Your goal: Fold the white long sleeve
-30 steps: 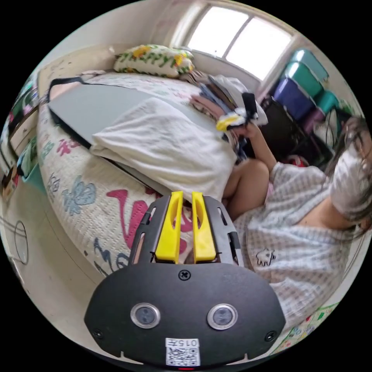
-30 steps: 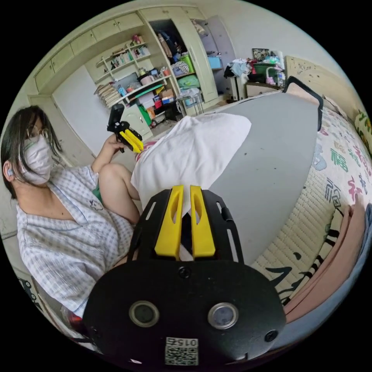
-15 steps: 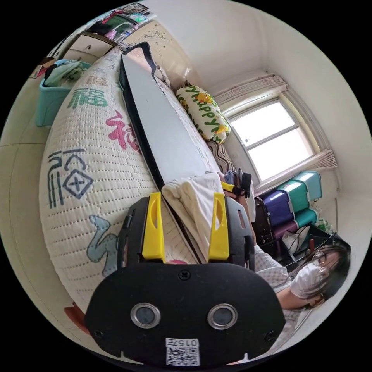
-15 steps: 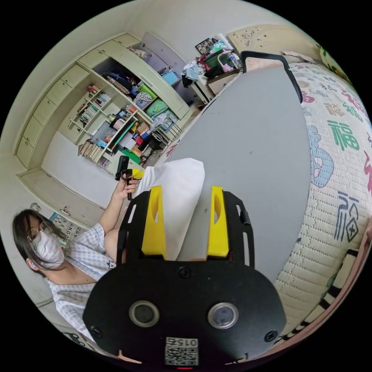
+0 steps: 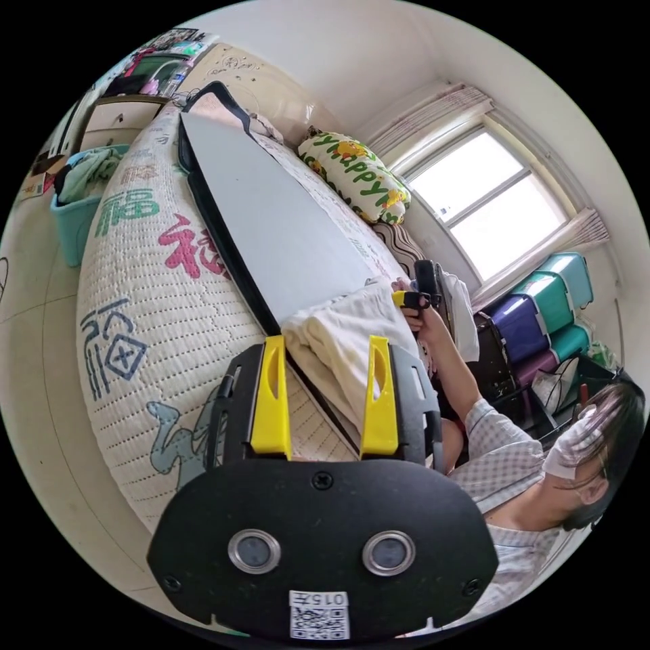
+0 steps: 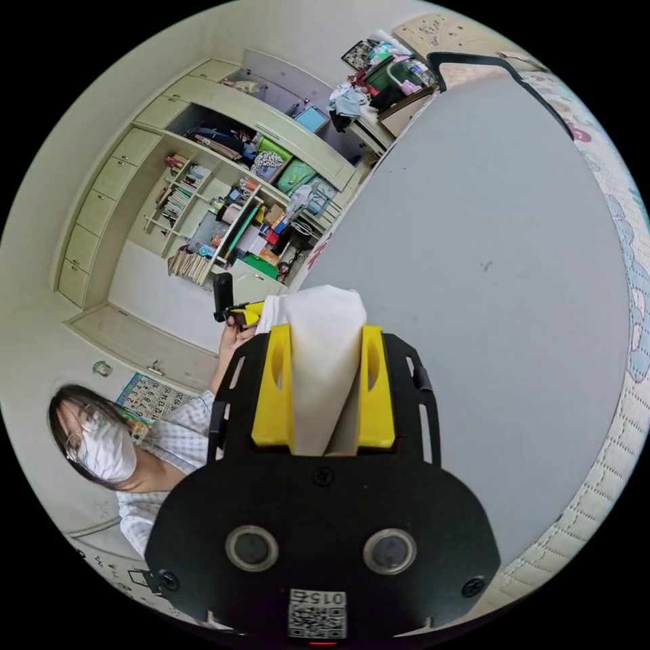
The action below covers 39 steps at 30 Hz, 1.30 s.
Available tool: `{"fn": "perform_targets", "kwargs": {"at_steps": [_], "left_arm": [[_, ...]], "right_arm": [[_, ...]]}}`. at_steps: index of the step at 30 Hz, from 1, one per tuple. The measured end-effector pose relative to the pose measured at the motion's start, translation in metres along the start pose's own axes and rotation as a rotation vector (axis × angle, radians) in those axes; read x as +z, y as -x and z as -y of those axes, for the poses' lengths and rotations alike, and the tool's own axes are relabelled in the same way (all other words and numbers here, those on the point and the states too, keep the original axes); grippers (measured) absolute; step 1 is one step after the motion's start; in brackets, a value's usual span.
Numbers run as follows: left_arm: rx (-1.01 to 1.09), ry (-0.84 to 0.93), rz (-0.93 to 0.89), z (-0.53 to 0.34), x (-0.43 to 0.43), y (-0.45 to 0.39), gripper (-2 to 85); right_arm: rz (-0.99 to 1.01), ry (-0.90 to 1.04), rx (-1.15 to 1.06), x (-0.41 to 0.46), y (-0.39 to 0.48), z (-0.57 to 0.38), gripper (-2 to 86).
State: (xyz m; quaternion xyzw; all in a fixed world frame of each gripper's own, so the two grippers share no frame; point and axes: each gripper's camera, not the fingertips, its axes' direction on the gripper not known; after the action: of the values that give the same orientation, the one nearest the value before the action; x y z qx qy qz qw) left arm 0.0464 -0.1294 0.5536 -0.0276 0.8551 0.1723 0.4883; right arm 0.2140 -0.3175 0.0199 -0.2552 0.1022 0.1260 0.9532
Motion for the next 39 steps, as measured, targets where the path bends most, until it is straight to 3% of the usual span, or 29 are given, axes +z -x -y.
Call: {"fn": "perform_targets", "kwargs": {"at_steps": [10, 24, 27, 33, 39], "left_arm": [[-0.14, 0.002, -0.152, -0.004, -0.002, 0.045, 13.8], [-0.082, 0.063, -0.241, -0.028, -0.033, 0.023, 13.5], [-0.073, 0.088, -0.226, -0.03, -0.035, 0.015, 9.5], [0.023, 0.014, -0.178, -0.032, -0.061, -0.031, 5.7], [0.267, -0.106, -0.143, -0.039, -0.11, -0.163, 5.2]], "right_arm": [[-0.013, 0.022, -0.072, 0.01, 0.006, -0.009, 10.2], [-0.052, 0.054, -0.179, 0.016, 0.028, -0.046, 9.0], [-0.037, 0.042, -0.179, 0.013, 0.025, -0.063, 9.0], [0.028, -0.04, -0.269, -0.014, 0.044, -0.122, 8.8], [0.002, -0.182, -0.469, -0.069, 0.109, -0.228, 8.5]]}}
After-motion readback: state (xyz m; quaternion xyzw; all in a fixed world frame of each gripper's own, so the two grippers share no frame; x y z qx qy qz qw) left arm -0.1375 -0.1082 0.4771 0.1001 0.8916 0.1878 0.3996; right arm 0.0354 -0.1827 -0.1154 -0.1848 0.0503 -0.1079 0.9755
